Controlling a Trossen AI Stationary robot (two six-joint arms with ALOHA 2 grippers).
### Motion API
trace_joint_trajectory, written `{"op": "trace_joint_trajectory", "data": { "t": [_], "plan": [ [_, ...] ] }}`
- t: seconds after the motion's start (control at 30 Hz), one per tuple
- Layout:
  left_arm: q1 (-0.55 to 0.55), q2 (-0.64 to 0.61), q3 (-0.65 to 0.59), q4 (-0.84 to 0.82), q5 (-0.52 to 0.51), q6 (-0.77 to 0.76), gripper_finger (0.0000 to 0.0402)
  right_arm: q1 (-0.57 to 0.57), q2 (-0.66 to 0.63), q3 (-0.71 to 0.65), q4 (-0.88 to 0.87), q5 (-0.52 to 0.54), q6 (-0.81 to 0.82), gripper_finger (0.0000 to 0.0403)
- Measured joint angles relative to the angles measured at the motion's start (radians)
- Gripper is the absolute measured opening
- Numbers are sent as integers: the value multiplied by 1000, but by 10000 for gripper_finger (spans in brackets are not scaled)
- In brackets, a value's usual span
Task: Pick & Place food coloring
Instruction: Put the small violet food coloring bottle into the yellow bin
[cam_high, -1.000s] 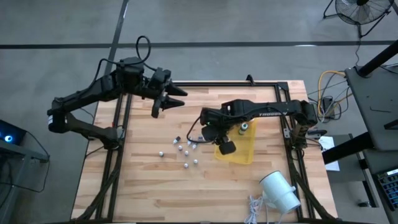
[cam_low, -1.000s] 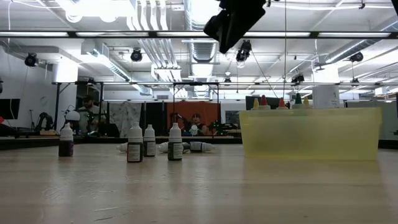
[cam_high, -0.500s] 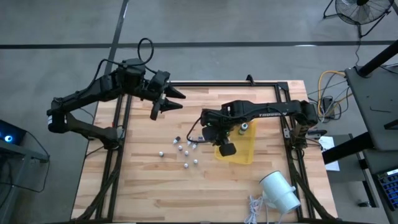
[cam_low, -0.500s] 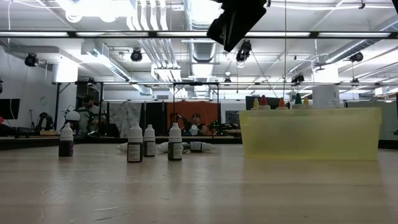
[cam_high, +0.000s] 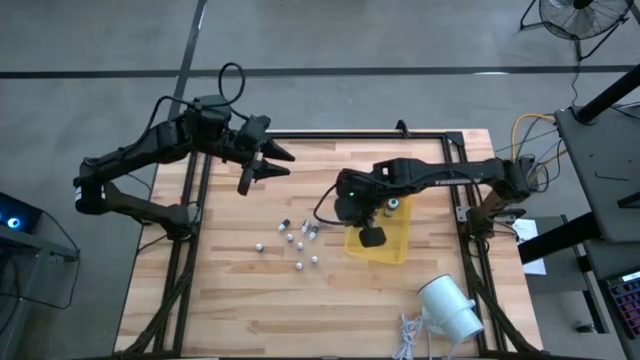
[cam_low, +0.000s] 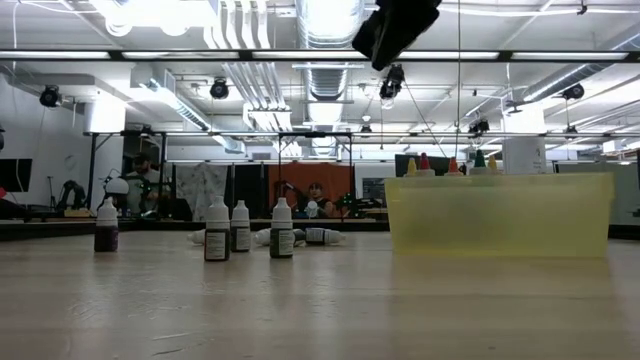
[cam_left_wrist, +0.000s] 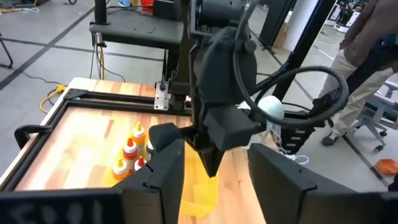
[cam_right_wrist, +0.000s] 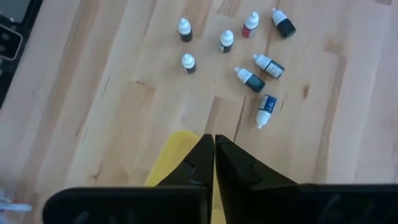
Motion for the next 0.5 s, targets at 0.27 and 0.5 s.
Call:
{"op": "trace_joint_trajectory", "data": {
  "t": [0.27,0.5],
  "plan": [
    [0,-1,-56,14,0,-1,86,0,-129,-154,138,21,121,9],
    [0,-1,-89,40,0,-12,37,0,-283,-290,246,33,197,9]
  ]
}}
